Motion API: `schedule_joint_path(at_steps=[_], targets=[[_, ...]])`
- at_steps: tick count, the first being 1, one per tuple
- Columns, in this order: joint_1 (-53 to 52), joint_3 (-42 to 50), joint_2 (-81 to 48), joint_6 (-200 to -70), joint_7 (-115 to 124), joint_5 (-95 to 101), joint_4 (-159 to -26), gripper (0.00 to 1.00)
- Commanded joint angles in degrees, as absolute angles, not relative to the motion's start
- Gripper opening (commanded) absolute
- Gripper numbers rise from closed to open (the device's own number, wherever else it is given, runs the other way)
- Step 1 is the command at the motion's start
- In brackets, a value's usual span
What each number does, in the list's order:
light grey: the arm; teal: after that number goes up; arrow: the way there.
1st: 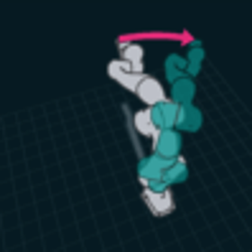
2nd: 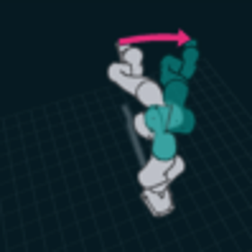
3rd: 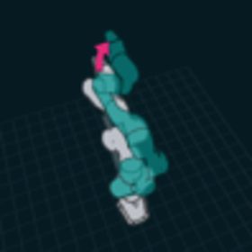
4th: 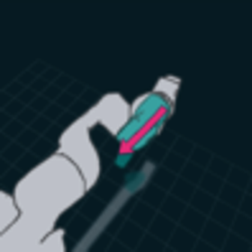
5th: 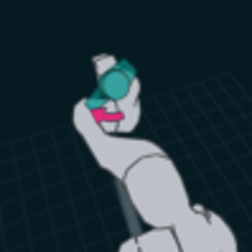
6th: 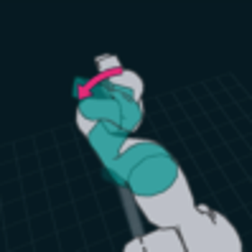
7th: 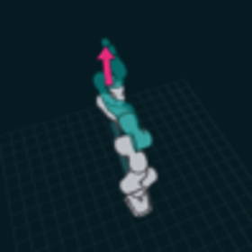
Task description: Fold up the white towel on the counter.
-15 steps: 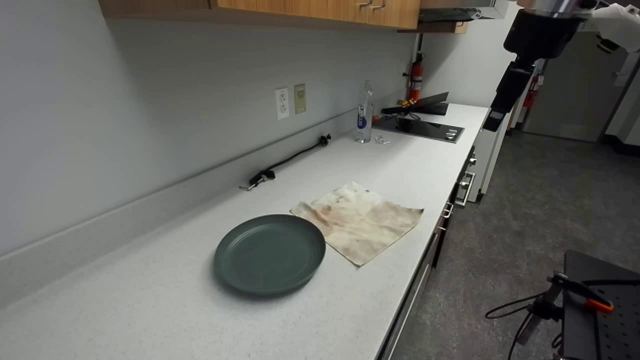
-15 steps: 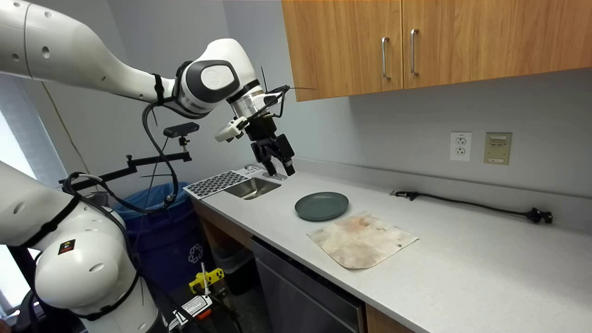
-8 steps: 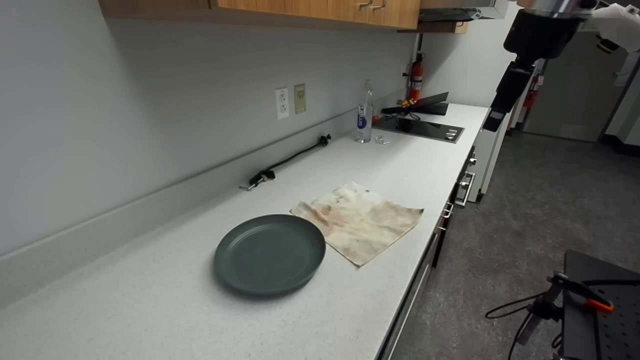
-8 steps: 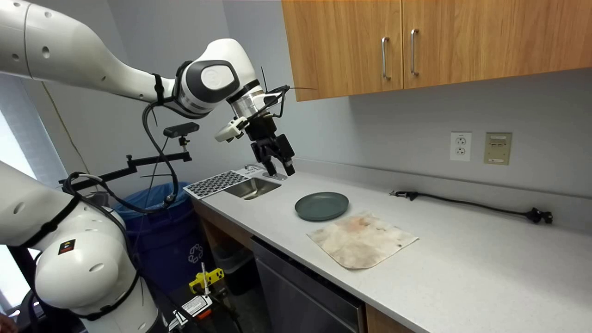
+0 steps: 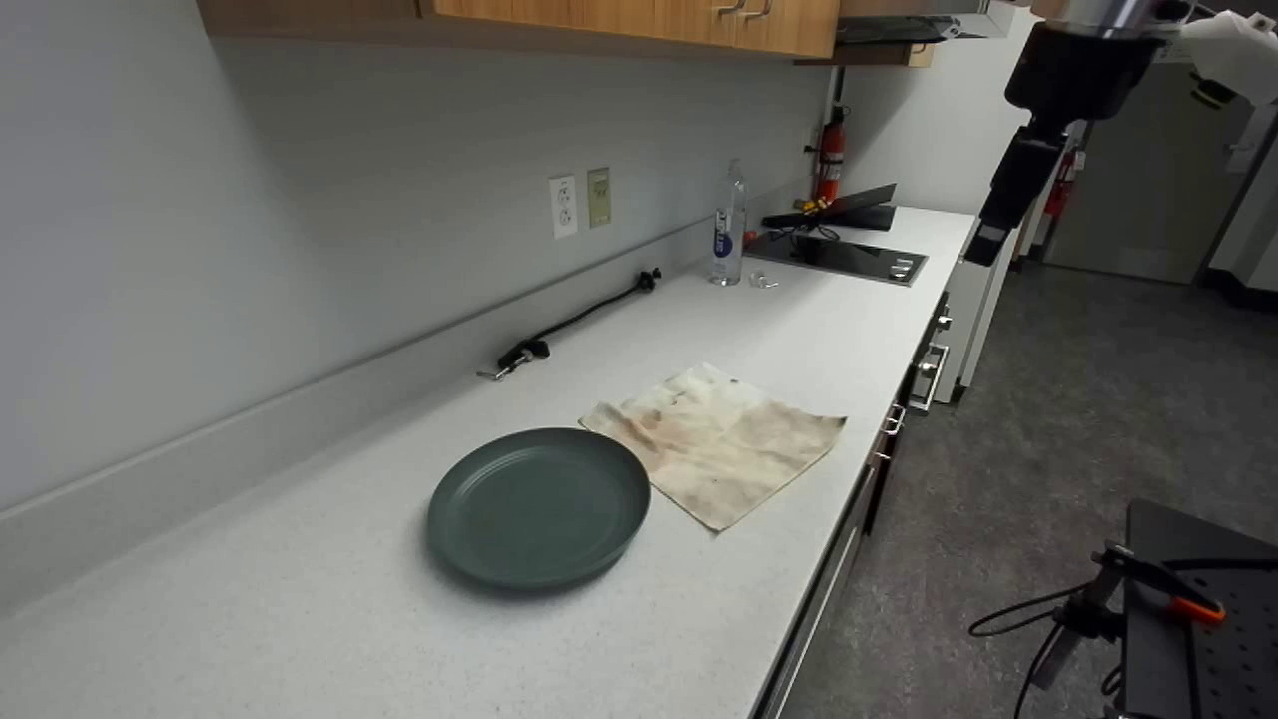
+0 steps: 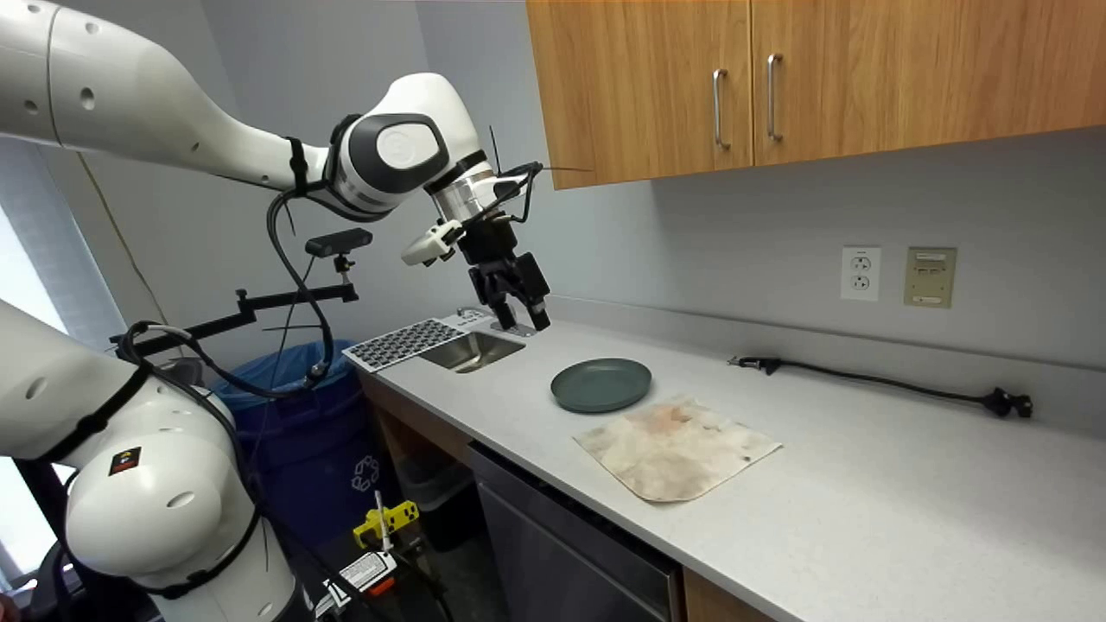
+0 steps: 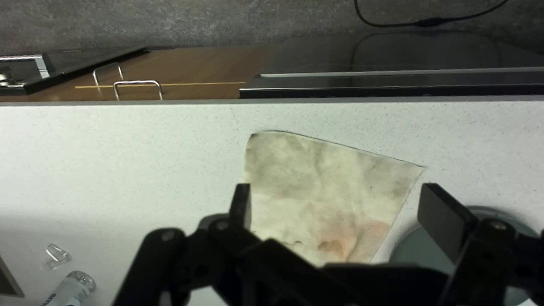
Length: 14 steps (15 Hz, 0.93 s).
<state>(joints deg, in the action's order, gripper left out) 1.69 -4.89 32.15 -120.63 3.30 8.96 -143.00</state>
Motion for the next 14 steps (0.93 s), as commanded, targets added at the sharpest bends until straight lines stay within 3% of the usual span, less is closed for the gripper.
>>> schedule_joint_path(at_steps=[1, 10, 11, 14], targets=[[1.0, -4.6, 32.0, -118.8, 5.5, 7.5, -142.4, 1.0], [0.8, -4.2, 32.1, -119.9, 4.8, 7.9, -142.9, 1.0], [1.2, -6.3, 21.0, -121.1, 7.7, 8.3, -132.7, 1.0], [1.3, -7.5, 15.1, -121.0, 10.2, 8.7, -126.1, 1.0]])
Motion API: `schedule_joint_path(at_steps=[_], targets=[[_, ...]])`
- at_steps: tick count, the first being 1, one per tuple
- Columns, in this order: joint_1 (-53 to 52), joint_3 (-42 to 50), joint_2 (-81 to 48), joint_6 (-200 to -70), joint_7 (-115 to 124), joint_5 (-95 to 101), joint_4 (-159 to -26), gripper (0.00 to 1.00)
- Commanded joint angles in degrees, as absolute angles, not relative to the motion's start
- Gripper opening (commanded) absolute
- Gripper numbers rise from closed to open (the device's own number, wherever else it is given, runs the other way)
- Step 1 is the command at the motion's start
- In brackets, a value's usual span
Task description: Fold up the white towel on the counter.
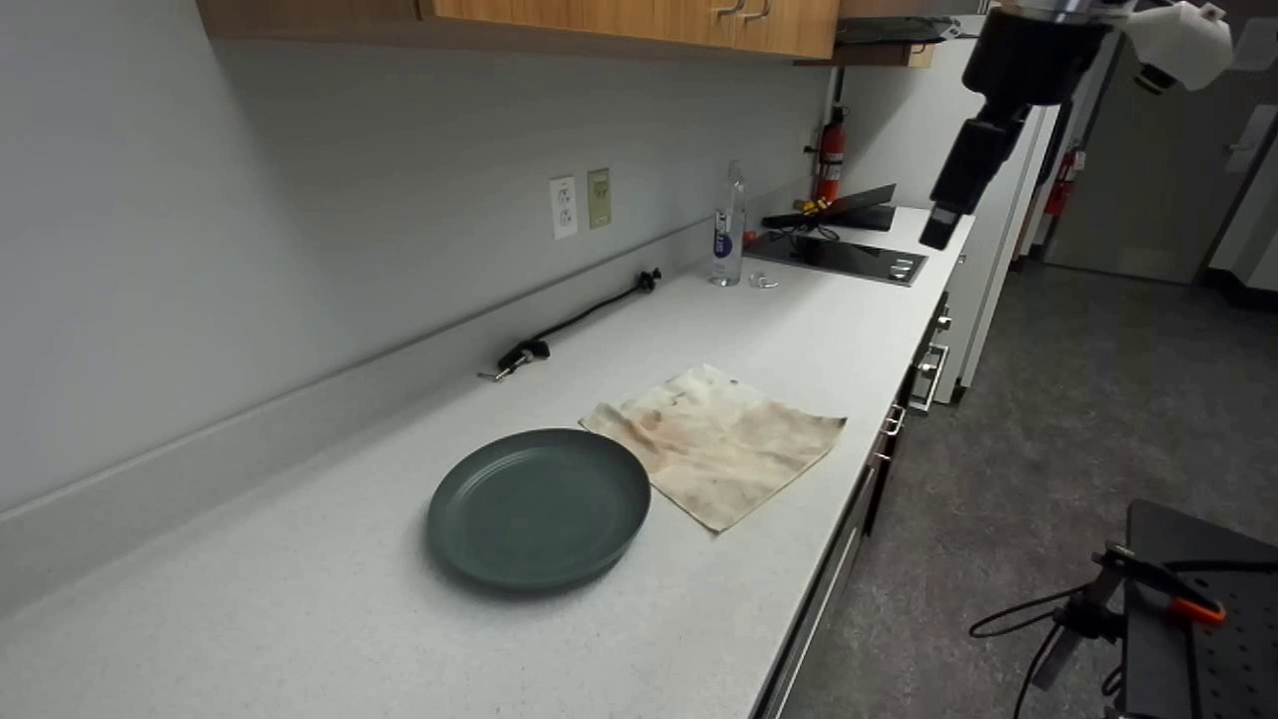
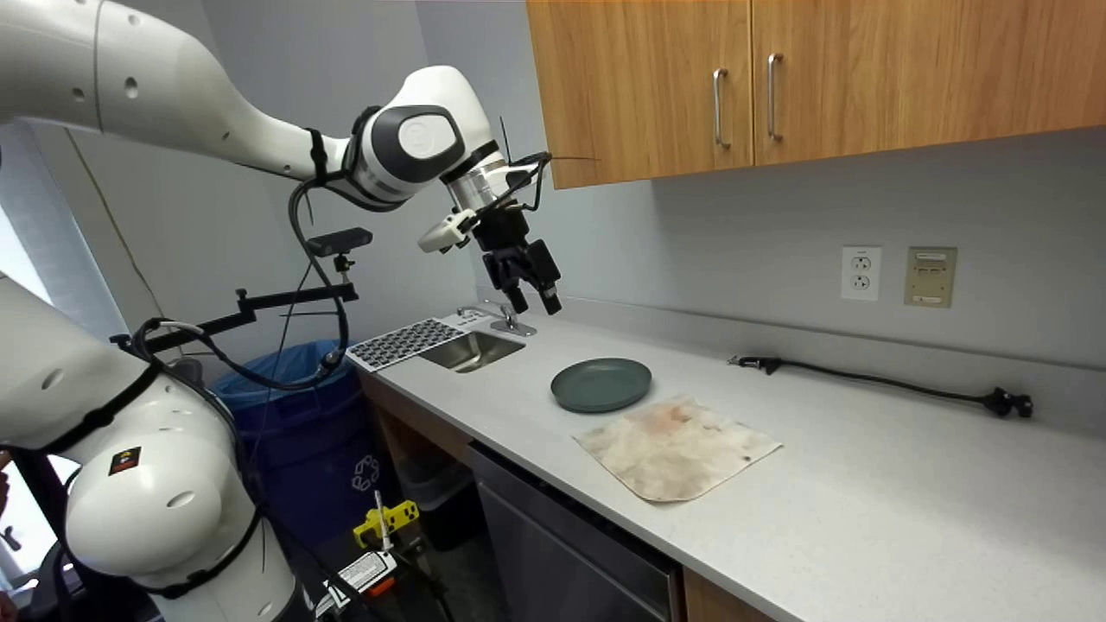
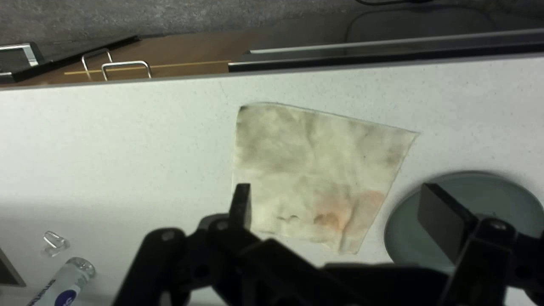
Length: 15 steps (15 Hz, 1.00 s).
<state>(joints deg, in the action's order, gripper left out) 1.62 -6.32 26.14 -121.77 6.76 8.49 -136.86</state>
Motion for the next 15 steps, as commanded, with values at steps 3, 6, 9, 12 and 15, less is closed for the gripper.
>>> schedule_joint_path(at_steps=[3, 6, 9, 12, 15], targets=[[0.8, -8.6, 5.9, -118.6, 13.5, 9.4, -116.3, 1.0], [-0.4, -7.3, 7.0, -119.6, 13.1, 9.2, -118.4, 1.0], [-1.2, -7.0, 1.1, -117.8, 13.8, 9.1, -112.6, 1.0], [-1.2, -6.9, -0.1, -117.1, 13.5, 8.7, -111.2, 1.0], [-0.6, -5.5, -0.8, -117.0, 15.0, 9.5, -112.4, 1.0]])
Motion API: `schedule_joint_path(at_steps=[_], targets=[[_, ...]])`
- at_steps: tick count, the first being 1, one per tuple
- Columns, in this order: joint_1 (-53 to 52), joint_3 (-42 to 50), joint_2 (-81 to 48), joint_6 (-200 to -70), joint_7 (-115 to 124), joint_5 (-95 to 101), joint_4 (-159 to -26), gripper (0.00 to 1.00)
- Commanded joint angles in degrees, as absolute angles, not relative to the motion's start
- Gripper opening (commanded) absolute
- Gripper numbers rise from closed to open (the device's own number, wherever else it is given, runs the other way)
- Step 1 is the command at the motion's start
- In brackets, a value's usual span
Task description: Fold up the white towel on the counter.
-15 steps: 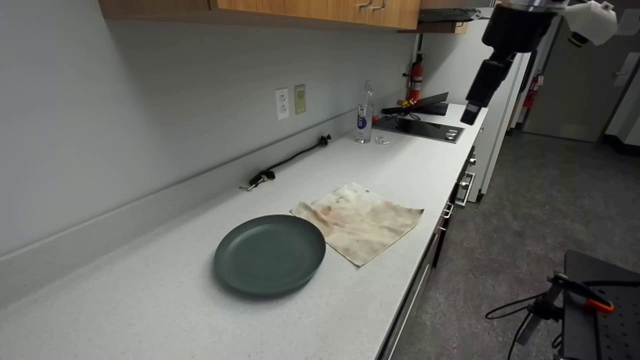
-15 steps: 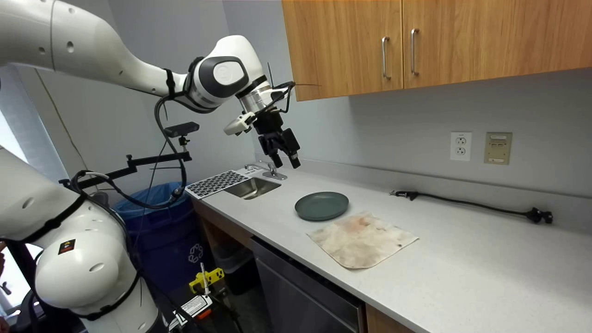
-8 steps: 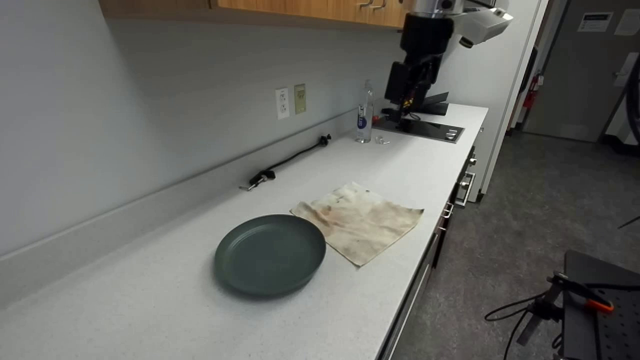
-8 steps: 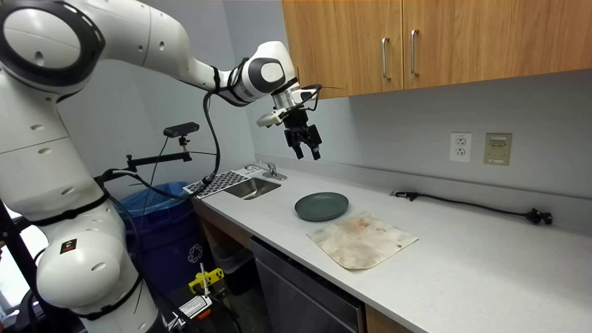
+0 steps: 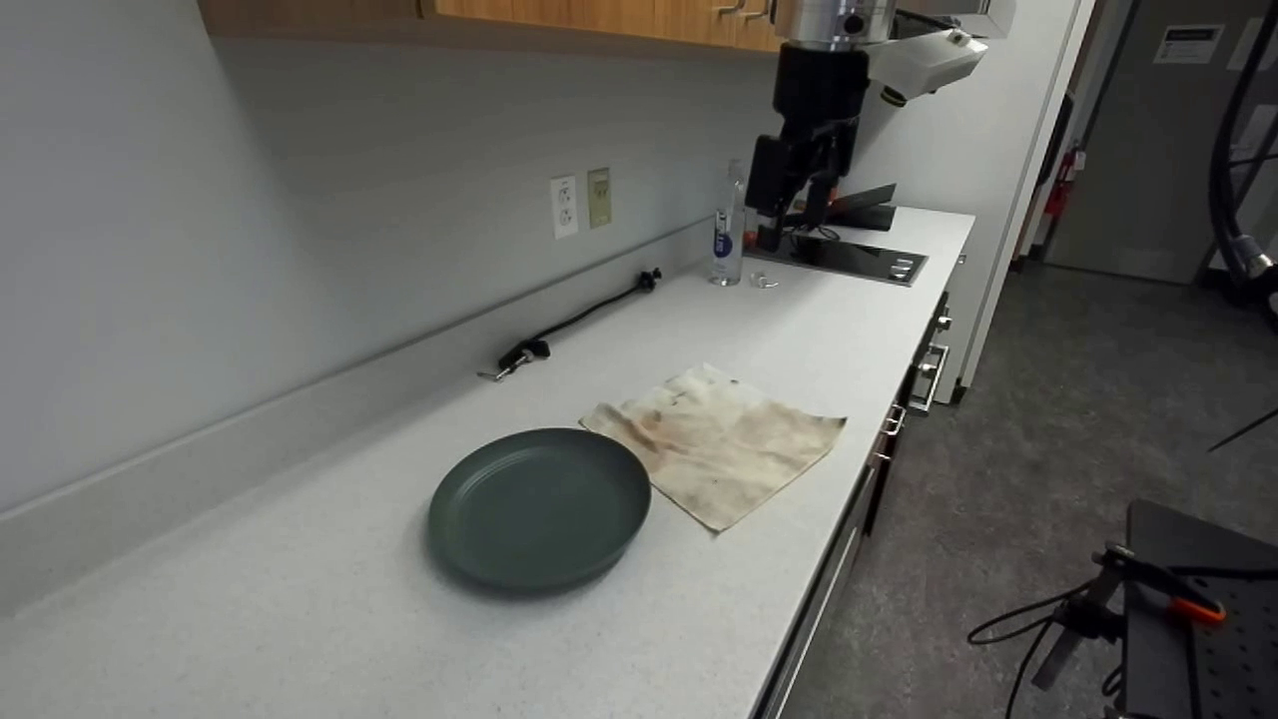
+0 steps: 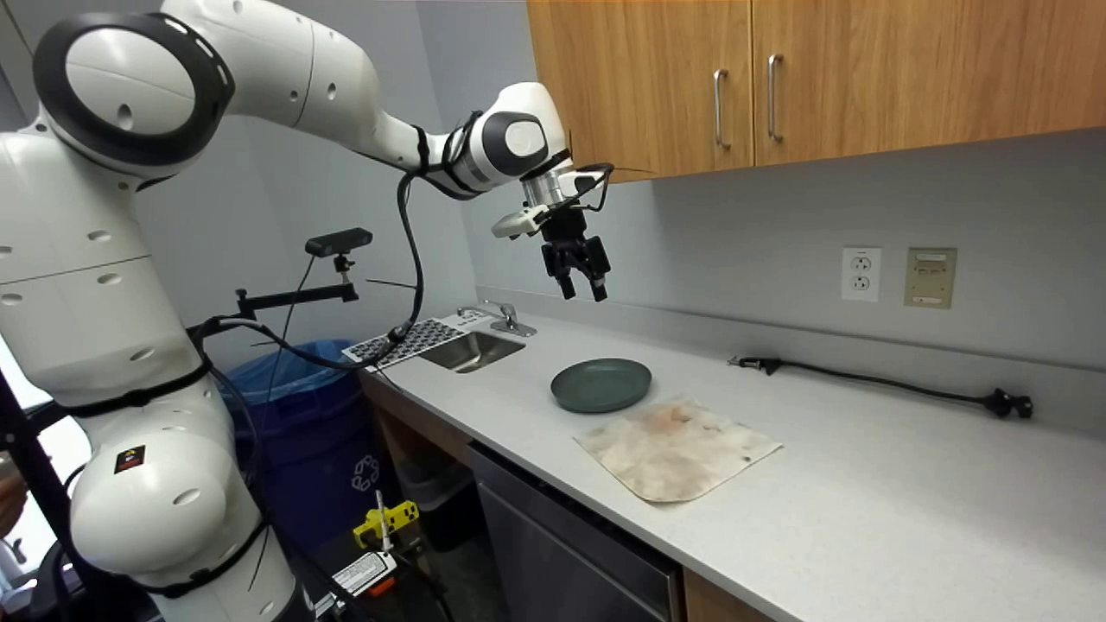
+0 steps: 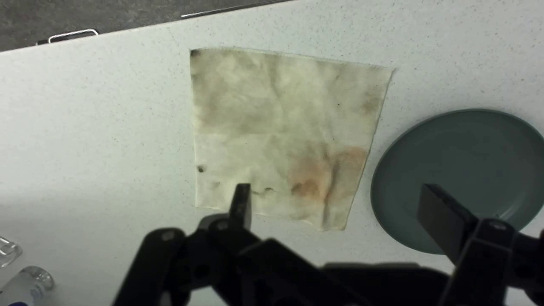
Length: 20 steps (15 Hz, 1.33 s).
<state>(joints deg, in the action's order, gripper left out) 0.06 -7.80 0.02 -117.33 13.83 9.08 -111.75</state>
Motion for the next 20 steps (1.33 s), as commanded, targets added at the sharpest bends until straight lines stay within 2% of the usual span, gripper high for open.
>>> schedule_joint_path(at_steps=[1, 6, 11, 20], targets=[[-0.4, -4.9, -1.1, -117.3, 15.9, 10.2, -113.3, 1.0], [1.0, -0.8, -4.5, -119.1, 17.0, 8.0, -118.6, 1.0], [0.8, 1.9, -11.3, -121.0, 21.6, 6.9, -117.6, 1.0], [0.4, 2.1, -10.6, -121.7, 21.4, 7.0, -119.9, 1.0]])
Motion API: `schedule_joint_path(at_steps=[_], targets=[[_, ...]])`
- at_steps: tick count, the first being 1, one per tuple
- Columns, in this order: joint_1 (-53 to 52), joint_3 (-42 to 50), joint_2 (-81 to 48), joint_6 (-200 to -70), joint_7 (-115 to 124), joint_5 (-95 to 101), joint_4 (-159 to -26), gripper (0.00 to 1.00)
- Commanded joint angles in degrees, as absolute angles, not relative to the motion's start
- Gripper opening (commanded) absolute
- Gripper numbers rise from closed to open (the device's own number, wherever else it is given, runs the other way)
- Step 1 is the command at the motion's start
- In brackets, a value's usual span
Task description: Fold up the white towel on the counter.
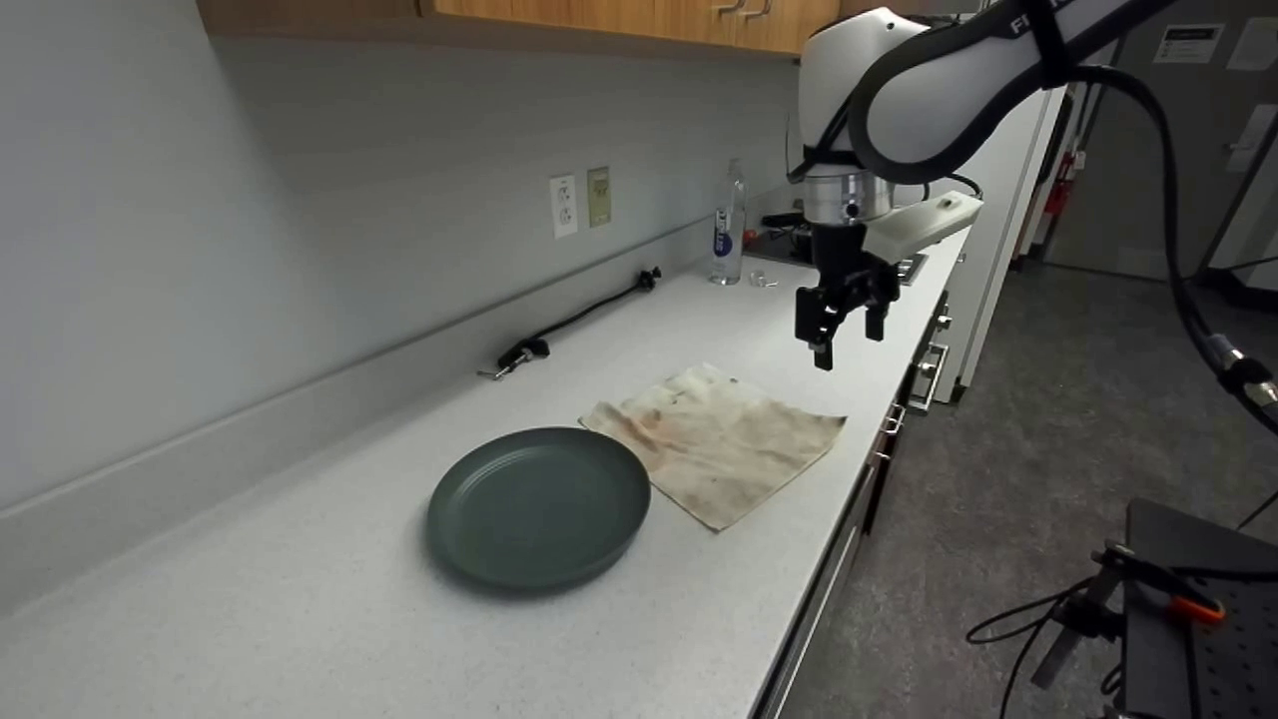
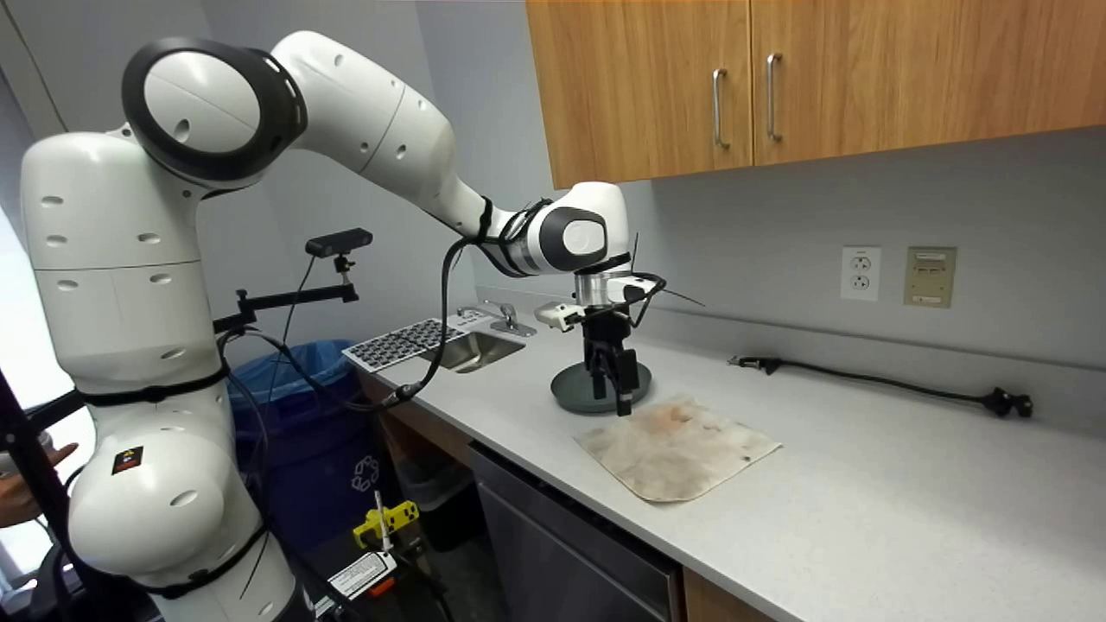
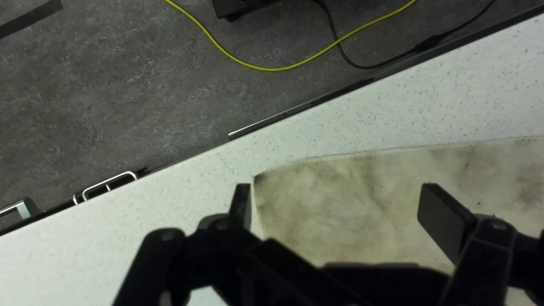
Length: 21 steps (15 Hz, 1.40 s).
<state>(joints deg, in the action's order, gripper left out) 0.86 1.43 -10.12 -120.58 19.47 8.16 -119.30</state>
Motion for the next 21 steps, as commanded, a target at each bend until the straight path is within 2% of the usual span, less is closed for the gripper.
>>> schedule_joint_path(at_steps=[1, 21], targets=[[0.5, 2.3, -10.5, -122.7, 22.5, 6.7, -120.7, 1.0], [5.2, 6.9, -20.1, -140.1, 25.9, -13.4, -125.3, 1.0]])
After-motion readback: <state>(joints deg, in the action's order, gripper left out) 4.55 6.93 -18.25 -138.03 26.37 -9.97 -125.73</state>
